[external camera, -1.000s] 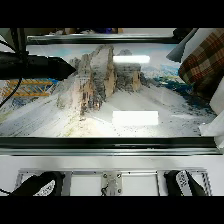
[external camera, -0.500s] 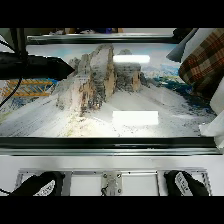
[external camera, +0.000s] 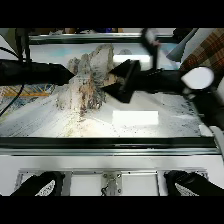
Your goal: Fold the clothes and pants, and hang the long-sleeved shirts on hangers.
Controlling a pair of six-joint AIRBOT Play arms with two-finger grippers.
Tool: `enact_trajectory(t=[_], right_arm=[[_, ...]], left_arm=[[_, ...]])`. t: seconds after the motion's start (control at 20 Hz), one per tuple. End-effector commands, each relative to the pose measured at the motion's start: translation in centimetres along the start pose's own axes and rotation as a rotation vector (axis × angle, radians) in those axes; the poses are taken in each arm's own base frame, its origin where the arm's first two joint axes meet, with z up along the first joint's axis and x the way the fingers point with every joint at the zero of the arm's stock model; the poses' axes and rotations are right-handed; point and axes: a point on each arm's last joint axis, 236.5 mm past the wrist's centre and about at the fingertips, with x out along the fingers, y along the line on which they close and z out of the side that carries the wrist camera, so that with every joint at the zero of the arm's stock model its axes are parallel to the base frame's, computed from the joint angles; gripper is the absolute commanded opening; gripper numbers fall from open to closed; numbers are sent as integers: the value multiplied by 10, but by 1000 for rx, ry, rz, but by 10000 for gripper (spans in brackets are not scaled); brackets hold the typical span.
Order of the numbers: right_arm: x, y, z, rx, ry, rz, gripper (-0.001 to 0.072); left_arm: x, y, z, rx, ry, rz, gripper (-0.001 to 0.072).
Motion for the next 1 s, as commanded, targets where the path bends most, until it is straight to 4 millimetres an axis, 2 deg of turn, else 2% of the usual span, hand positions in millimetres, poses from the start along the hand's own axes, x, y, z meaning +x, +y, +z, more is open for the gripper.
enact_trajectory(t=[0.0, 0.05, 0.1, 0.15, 0.2, 0.4, 0.55, 0.95], right_arm=[[62, 28, -25, 24, 37, 53, 647], [65, 30, -26, 38, 33, 62, 640], [67, 31, -26, 46, 31, 68, 478], [67, 32, -26, 46, 32, 71, 194], [67, 32, -26, 46, 31, 71, 28], [67, 32, -26, 46, 32, 71, 23], [68, 32, -27, 47, 33, 72, 23], [73, 29, -35, 58, 48, 74, 23]], left_arm=[[2, 4, -12, -19, -30, 12, 18], [-1, 3, -15, -19, -42, 15, 18], [-4, 3, -16, -19, -58, 18, 18], [-7, 3, -16, -17, -74, 23, 18], [-10, 2, -14, -16, -94, 25, 18], [-19, 2, -8, -16, -178, 38, 18], [-25, 0, -11, -13, -188, 38, 18], [-25, 0, -10, -12, -190, 38, 18]])
